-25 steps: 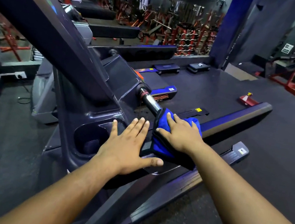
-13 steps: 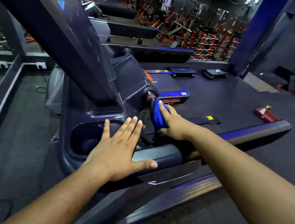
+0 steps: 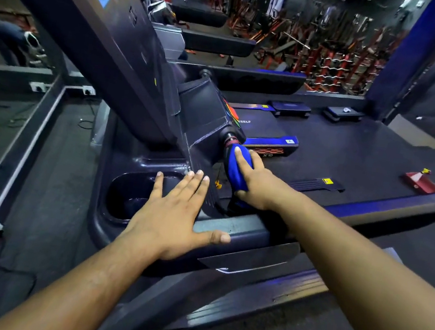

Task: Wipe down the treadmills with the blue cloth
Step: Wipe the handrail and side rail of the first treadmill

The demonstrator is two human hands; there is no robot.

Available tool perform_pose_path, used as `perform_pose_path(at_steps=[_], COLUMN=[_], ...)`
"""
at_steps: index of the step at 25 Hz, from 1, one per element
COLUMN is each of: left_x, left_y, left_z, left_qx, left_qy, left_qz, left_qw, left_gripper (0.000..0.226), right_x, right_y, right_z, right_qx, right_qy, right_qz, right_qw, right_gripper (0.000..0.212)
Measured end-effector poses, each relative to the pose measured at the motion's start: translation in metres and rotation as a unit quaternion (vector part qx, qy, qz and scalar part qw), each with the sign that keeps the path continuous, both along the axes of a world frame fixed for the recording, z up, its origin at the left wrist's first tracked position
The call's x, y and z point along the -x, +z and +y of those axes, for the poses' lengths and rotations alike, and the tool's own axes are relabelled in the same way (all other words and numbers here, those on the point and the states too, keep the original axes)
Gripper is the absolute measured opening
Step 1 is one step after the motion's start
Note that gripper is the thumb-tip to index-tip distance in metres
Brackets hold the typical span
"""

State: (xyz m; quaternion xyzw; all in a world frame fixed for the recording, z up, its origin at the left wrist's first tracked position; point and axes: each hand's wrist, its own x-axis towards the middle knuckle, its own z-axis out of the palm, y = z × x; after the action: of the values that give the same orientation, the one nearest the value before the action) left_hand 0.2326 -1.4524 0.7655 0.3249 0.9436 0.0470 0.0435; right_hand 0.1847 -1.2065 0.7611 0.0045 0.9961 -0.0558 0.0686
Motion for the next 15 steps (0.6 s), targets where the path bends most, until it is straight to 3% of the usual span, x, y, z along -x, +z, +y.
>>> perform_pose_path(at_steps=[4, 10, 15], left_x=[0.003, -0.001, 0.008], left_y=[0.002, 0.0, -0.002], left_z=[0.003, 0.0, 0.003], left_qx=[0.005, -0.002, 0.002], left_qy=[-0.011, -0.012, -0.022], left_qz=[-0.012, 0.008, -0.016], left_qw=[1.0, 1.0, 1.0], left_gripper=[0.121, 0.124, 0.118], right_x=[0.026, 0.005, 0.031], right_y=[0.003, 0.0, -0.004], right_z=[-0.022, -0.002, -0.018], right_qx=[0.011, 0.09, -0.011], right_qy=[-0.062, -0.07, -0.049], right_qz=[0.059, -0.006, 0.043], right_qw=[0.996, 0.993, 0.998], right_gripper=[0.105, 0.108, 0.103])
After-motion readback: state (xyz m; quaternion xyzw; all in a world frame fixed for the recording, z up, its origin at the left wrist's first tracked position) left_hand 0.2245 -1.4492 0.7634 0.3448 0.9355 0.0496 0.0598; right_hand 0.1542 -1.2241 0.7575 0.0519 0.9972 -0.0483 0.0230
